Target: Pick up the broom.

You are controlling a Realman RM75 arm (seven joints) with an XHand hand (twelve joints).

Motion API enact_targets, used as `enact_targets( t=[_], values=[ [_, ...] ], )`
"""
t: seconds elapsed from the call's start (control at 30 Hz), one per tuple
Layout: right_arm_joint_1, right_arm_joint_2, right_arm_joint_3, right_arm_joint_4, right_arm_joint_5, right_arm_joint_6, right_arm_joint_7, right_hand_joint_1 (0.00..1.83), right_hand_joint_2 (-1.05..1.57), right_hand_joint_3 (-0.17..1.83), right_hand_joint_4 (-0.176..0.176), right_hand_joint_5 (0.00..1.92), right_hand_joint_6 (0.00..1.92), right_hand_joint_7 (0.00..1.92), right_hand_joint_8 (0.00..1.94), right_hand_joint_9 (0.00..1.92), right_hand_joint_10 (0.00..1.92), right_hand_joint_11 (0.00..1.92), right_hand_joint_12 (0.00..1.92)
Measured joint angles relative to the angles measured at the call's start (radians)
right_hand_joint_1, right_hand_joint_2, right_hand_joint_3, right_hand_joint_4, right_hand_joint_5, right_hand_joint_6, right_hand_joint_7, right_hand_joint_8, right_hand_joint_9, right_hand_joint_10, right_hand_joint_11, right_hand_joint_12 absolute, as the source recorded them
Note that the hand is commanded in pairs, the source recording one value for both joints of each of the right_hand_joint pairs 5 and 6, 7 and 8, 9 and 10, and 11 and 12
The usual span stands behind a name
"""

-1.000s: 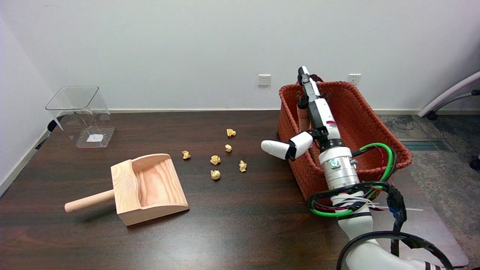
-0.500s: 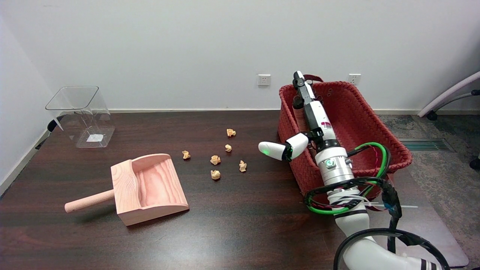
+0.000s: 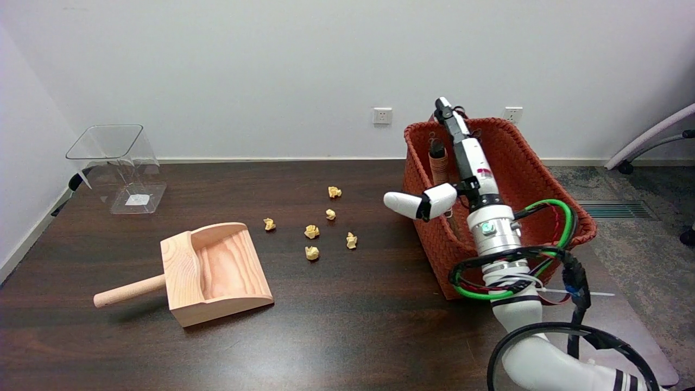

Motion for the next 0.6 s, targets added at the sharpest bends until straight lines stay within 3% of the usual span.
enact_targets(
  t=[0.6],
  values=[
    [-0.069, -0.008, 0.071, -0.017, 0.031, 0.012, -0.029, 1.04, -0.33, 0.91, 0.000, 0.05, 0.05, 0.17, 0.17, 0.05, 0.05, 0.05, 0.05]
  ],
)
